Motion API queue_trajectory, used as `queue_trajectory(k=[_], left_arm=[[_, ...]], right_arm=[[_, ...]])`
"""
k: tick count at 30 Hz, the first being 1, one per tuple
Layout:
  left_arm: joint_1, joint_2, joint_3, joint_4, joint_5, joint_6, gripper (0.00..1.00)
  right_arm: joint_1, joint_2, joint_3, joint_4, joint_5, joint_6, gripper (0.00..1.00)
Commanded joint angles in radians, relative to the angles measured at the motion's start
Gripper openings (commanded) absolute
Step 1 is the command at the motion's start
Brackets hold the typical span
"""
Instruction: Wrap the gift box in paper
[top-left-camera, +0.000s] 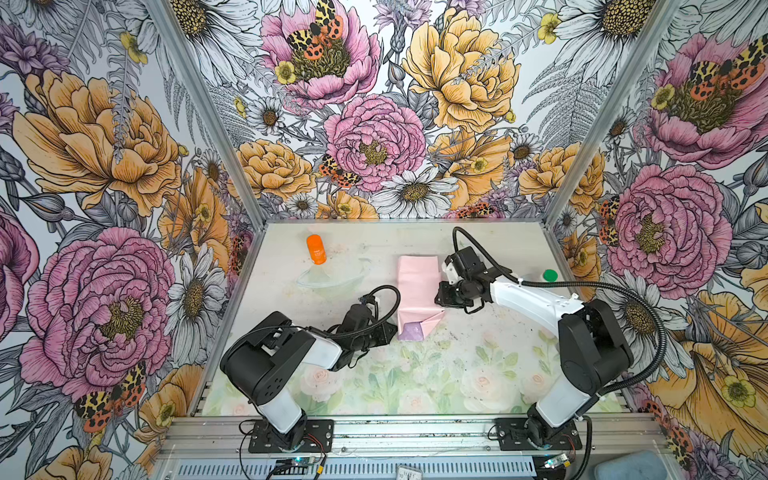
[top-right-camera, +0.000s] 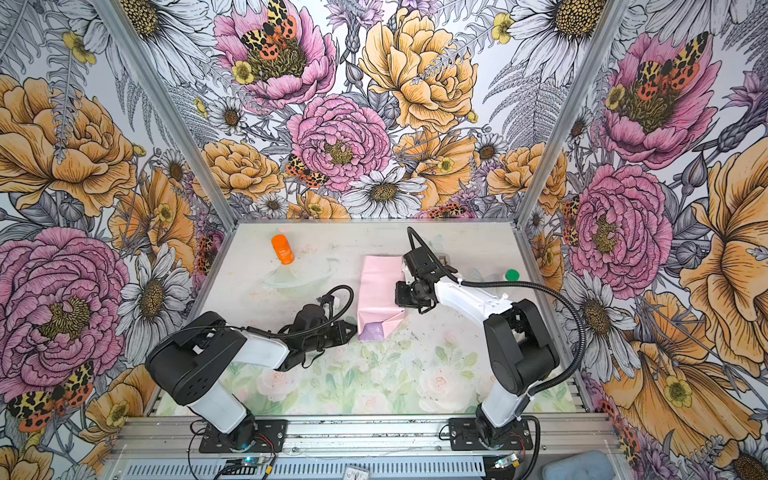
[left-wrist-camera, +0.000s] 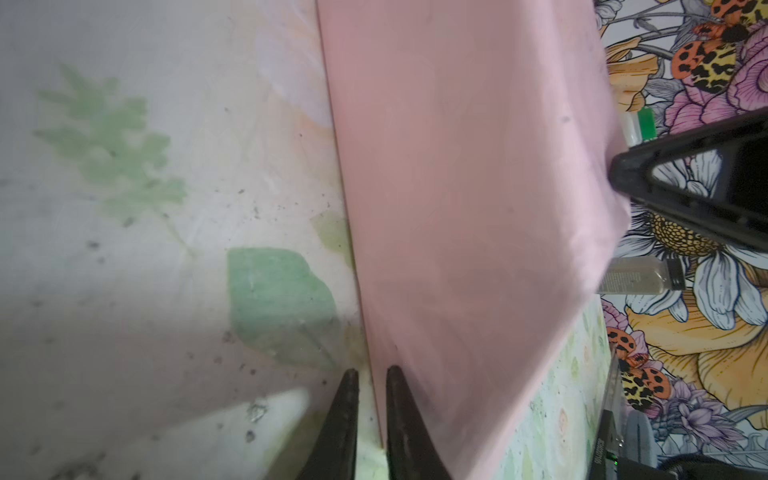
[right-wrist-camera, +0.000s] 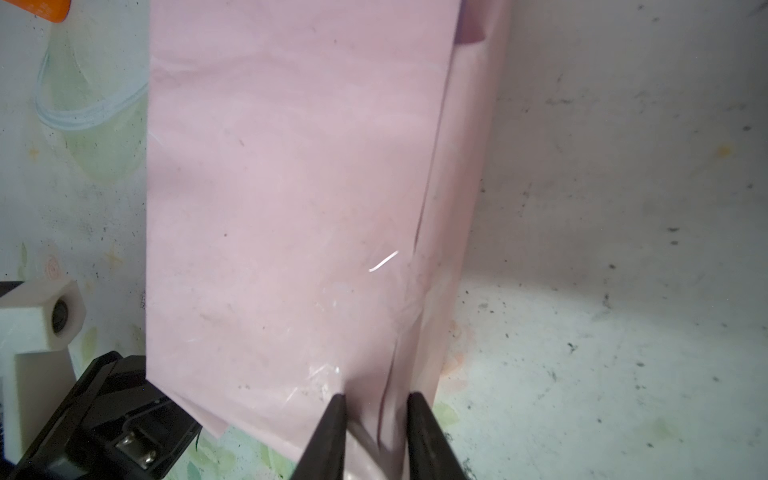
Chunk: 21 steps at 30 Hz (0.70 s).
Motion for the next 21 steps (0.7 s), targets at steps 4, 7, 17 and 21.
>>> queue_trajectory(k=[4, 7, 17, 21], left_arm=[[-0.034, 0.009, 0.035, 0.071, 0.025, -0.010, 0.15], [-0.038, 0.018, 0.044, 0.071, 0.022, -0.007, 0.16], [-0.054, 0.060, 0.097, 0.084, 0.014, 0.004, 0.15], [-0.058, 0.089, 0.122, 0.093, 0.011, 0.007, 0.16]], right_arm=[[0.012, 0.020, 0.002, 0.005, 0.034, 0.006, 0.26], [0.016, 0.022, 0.003, 0.006, 0.031, 0.005, 0.26], [0.025, 0.022, 0.002, 0.012, 0.029, 0.006, 0.25], [0.028, 0.022, 0.002, 0.013, 0.028, 0.008, 0.25]])
